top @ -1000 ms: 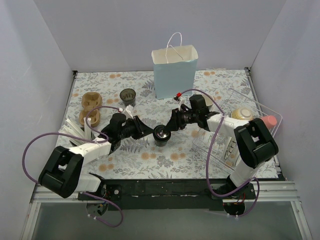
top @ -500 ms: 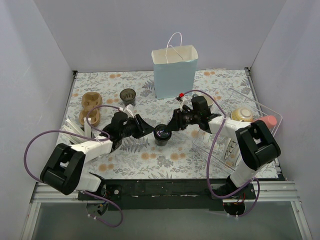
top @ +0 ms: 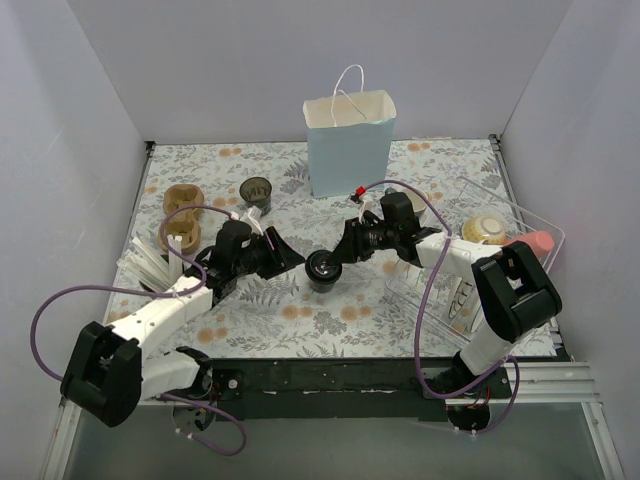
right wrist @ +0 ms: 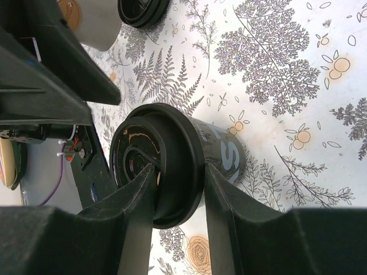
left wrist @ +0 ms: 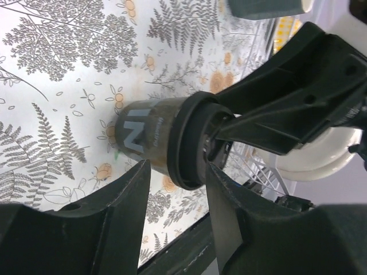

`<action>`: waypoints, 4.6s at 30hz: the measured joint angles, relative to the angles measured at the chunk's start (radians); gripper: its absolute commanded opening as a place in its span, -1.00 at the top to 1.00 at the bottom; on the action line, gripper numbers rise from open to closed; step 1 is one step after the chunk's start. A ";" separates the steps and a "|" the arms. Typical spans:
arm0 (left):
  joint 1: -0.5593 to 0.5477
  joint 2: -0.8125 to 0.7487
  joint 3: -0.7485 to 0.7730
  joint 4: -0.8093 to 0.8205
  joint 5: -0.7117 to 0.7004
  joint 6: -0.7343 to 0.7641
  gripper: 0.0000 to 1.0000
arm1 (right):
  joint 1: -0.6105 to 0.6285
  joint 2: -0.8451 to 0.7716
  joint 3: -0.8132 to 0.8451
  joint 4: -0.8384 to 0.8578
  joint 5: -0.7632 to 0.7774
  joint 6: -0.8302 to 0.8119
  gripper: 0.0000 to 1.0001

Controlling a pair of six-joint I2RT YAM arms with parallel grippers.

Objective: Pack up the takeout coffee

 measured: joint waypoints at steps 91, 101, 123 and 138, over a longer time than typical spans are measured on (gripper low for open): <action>0.061 0.191 0.102 0.066 0.190 0.243 0.36 | -0.006 0.171 0.286 -0.328 -0.144 -0.330 0.33; 0.068 0.190 0.017 0.227 0.219 0.198 0.53 | -0.005 0.172 0.283 -0.325 -0.144 -0.327 0.33; 0.075 0.123 0.093 -0.011 0.135 0.233 0.37 | -0.001 0.167 0.262 -0.299 -0.161 -0.321 0.34; 0.075 0.181 0.074 0.042 0.190 0.237 0.43 | -0.001 0.166 0.257 -0.294 -0.161 -0.317 0.34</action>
